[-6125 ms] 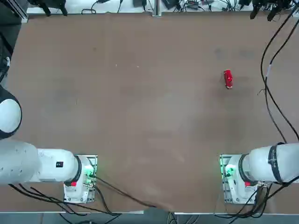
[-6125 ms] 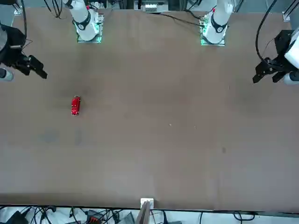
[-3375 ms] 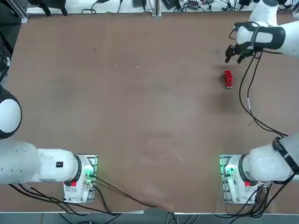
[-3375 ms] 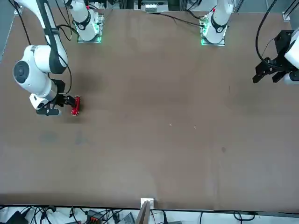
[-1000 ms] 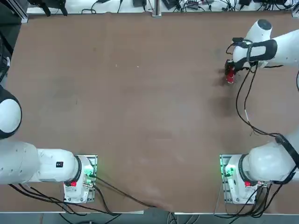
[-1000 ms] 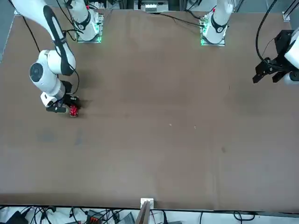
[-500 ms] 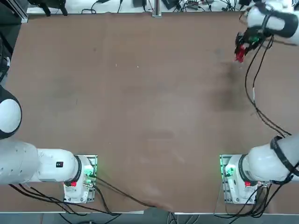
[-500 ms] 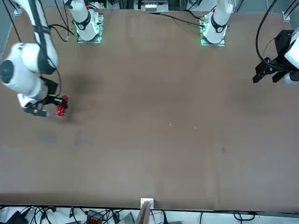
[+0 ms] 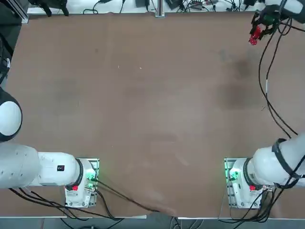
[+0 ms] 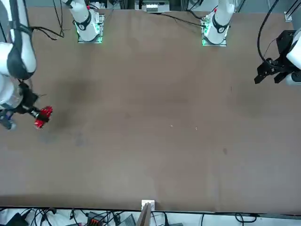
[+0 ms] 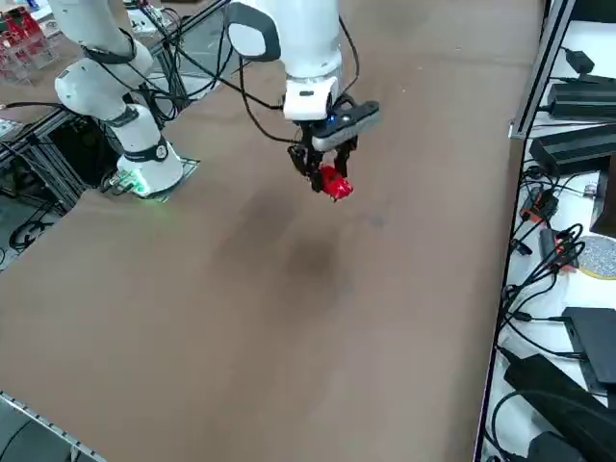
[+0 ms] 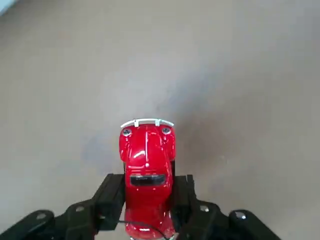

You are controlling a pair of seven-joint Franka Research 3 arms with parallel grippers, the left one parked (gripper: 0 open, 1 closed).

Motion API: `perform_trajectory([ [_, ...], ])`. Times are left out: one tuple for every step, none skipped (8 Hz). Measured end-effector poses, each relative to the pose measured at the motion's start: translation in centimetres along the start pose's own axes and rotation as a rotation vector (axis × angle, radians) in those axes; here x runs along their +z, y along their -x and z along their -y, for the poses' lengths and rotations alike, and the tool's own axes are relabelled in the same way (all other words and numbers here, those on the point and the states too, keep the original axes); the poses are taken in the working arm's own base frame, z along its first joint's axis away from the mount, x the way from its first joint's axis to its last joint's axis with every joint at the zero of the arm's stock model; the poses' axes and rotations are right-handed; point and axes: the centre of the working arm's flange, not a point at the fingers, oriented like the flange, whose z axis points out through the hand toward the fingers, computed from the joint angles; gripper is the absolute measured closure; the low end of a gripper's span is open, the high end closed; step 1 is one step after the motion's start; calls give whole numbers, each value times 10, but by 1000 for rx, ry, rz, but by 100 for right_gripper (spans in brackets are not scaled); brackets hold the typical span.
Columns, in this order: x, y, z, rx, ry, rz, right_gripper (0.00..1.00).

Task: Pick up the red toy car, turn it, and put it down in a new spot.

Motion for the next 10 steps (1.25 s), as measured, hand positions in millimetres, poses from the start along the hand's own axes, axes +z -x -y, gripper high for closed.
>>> perform_trajectory([
  [6, -22, -11, 106, -1, -7, 48],
  [16, -44, -27, 201, 3, -9, 48],
  [28, -66, -49, 291, 7, -8, 48],
  [40, -91, -72, 401, 7, -16, 48],
  [53, -118, -93, 514, 6, -29, 48],
  [69, -142, -111, 599, 13, -44, 48],
  [86, -160, -127, 651, 30, -59, 48],
  [100, -170, -141, 690, 37, -59, 48],
  [111, -177, -157, 724, 31, -53, 48],
  [120, -184, -174, 753, 21, -54, 48],
])
